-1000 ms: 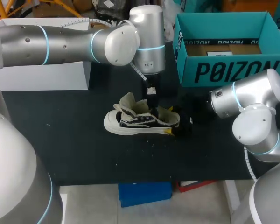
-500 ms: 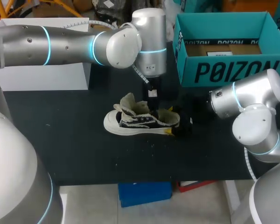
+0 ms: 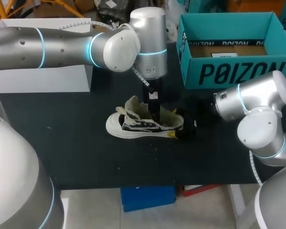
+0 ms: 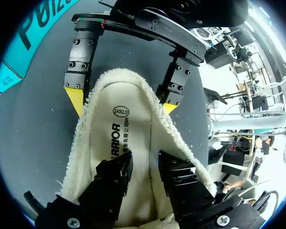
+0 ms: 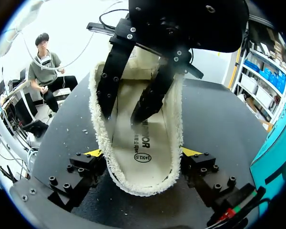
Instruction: Take the shoe out of the shoebox, open the shoe tongue, remove and reinsert the insole, then place the shoe into the shoebox
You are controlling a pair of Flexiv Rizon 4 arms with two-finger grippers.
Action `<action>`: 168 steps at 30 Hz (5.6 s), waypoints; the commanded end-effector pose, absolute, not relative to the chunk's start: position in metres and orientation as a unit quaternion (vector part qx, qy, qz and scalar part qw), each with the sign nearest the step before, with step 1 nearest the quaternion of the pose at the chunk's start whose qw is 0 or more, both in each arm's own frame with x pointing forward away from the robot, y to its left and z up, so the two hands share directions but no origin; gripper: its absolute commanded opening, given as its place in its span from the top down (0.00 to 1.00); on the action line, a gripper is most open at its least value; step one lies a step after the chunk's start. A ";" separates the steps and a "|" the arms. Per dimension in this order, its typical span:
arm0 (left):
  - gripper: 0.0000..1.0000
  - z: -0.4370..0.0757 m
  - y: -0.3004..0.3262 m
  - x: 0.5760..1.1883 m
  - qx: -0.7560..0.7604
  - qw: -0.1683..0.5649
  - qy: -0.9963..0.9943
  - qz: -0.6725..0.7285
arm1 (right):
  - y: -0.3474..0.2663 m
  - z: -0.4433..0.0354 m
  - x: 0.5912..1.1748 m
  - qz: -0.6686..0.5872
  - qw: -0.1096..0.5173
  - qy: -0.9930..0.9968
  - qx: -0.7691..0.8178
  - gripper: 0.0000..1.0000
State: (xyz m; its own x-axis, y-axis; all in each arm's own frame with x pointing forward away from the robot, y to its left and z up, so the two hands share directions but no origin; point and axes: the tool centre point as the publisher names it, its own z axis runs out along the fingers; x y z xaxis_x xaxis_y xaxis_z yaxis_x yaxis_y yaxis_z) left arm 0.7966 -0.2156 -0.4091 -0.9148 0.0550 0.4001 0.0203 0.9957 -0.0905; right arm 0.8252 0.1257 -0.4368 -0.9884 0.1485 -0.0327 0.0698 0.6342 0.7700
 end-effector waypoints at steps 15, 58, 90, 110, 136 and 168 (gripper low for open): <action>0.73 -0.429 -0.203 0.797 0.016 0.024 -0.995 -0.094 | 0.125 -0.442 0.826 0.423 0.047 0.903 0.062 1.00; 1.00 -0.447 -0.161 0.874 0.012 -0.229 -0.973 -0.017 | 0.125 -0.442 0.826 0.423 0.047 0.903 0.062 1.00; 1.00 -0.396 -0.193 0.847 -0.043 -0.016 -0.981 0.186 | 0.125 -0.442 0.826 0.423 0.047 0.903 0.062 1.00; 1.00 -0.373 -0.199 0.840 -0.049 0.045 -0.976 0.209 | 0.125 -0.442 0.826 0.423 0.047 0.903 0.062 1.00; 1.00 -0.337 -0.214 0.856 -0.189 0.249 -0.948 0.059 | 0.125 -0.442 0.826 0.423 0.047 0.903 0.062 1.00; 1.00 -0.353 -0.194 0.834 -0.188 0.188 -0.962 0.063 | 0.125 -0.442 0.826 0.423 0.047 0.903 0.062 1.00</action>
State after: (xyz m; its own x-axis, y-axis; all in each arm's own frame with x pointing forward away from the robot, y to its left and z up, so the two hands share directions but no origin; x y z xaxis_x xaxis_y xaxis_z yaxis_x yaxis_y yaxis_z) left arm 0.8381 -0.1978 -0.3512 -0.8541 0.3852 0.3496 0.3393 0.9219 -0.1868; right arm 0.8267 0.1243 -0.4376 -0.9881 0.1498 -0.0339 0.0697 0.6337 0.7704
